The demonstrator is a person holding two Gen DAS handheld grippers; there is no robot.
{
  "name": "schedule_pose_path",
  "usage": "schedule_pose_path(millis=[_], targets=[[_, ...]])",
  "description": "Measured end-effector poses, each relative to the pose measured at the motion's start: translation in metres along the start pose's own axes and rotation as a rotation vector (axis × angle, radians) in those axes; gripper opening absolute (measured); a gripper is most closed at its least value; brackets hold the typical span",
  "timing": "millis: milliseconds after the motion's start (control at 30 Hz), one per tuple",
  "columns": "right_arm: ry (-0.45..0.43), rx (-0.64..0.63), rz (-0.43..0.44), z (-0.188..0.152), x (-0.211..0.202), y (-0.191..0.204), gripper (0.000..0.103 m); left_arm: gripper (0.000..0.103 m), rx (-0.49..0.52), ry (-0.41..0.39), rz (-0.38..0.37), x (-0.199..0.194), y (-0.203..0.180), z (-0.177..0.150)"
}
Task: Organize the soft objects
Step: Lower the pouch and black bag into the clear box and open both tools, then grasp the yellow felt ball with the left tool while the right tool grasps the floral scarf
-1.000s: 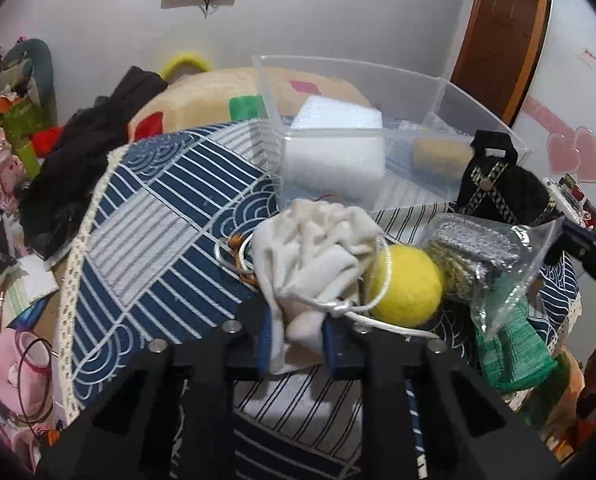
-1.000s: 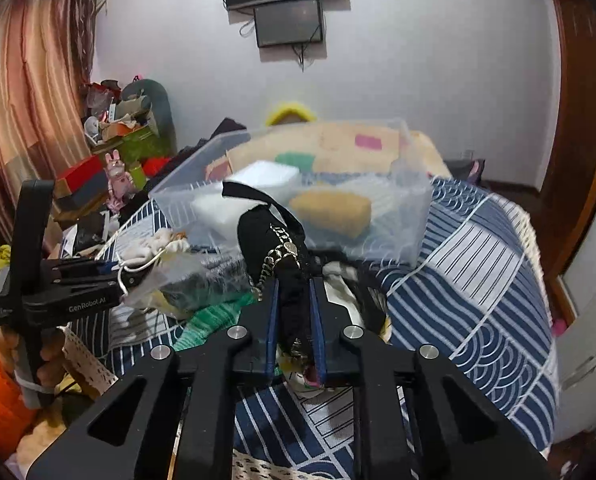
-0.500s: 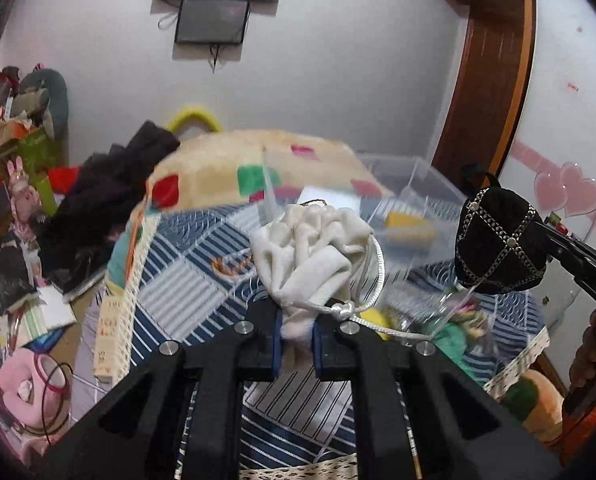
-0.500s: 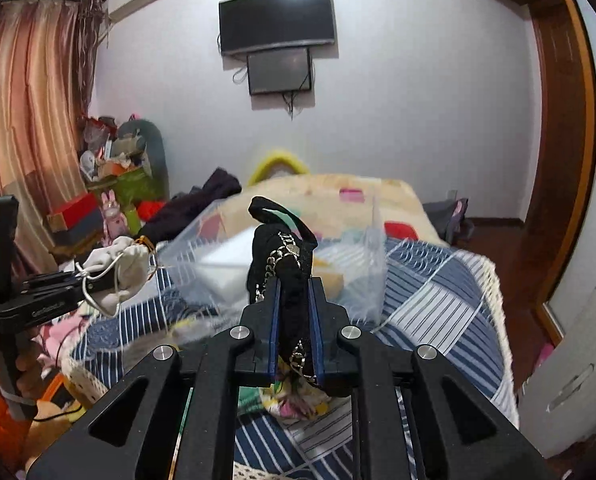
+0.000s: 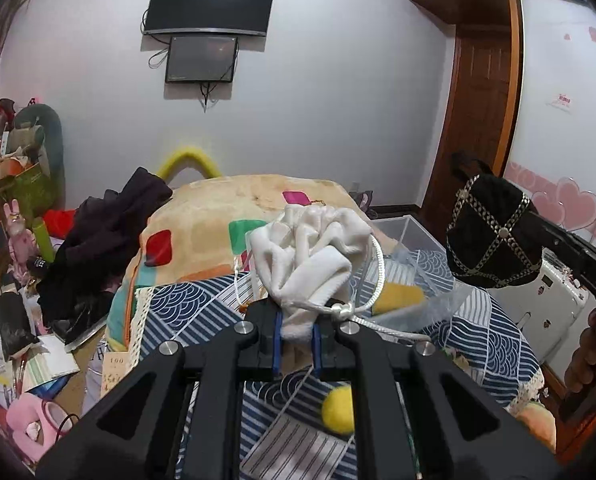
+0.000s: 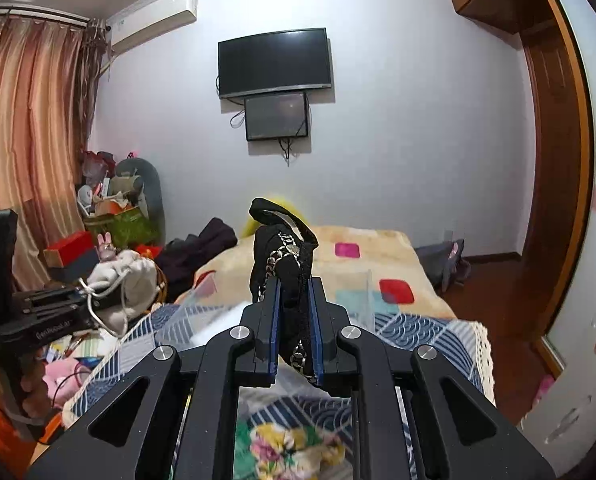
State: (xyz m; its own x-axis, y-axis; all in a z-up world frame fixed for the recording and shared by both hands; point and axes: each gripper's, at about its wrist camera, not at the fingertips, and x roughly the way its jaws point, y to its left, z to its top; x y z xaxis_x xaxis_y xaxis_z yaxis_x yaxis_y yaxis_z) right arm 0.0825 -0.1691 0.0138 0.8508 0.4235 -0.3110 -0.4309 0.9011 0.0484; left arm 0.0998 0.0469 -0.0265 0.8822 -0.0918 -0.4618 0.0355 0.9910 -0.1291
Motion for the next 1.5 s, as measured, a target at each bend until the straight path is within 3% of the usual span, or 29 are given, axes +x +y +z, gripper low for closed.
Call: schedule_pose_path(millis=[233,700,900,1000,1067,1200,1367,1500], targets=[[0.011,-0.010,-0.025,0.001,0.024,0.003,0.012,0.010,0.010,0.074,-0.019,0.050,-0.008,0.006],[0.209,-0.040,-0.120,-0.026,0.098,-0.009,0.012,0.012,0.065,0.242,0.004,0.136,-0.022,-0.015],[0.298,-0.069,-0.115,-0.030,0.110,-0.012,0.014,0.026,0.058,0.245,0.017,0.137,-0.021,-0.019],[0.304,-0.064,-0.111,-0.031,0.104,-0.013,0.019,0.038,0.032,0.252,0.018,0.134,-0.015,-0.020],[0.302,-0.065,-0.105,-0.030,0.100,-0.014,0.022,0.040,0.010,0.257,-0.013,0.130,-0.012,-0.020],[0.282,-0.059,-0.093,-0.024,0.088,-0.018,0.033,0.054,0.042,0.234,0.002,0.116,-0.019,-0.020],[0.236,-0.044,-0.085,-0.012,0.069,-0.019,0.038,0.058,0.052,0.202,0.006,0.094,-0.023,-0.019],[0.187,-0.034,-0.084,-0.002,0.058,-0.016,0.049,0.062,0.049,0.171,-0.001,0.074,-0.025,-0.013]])
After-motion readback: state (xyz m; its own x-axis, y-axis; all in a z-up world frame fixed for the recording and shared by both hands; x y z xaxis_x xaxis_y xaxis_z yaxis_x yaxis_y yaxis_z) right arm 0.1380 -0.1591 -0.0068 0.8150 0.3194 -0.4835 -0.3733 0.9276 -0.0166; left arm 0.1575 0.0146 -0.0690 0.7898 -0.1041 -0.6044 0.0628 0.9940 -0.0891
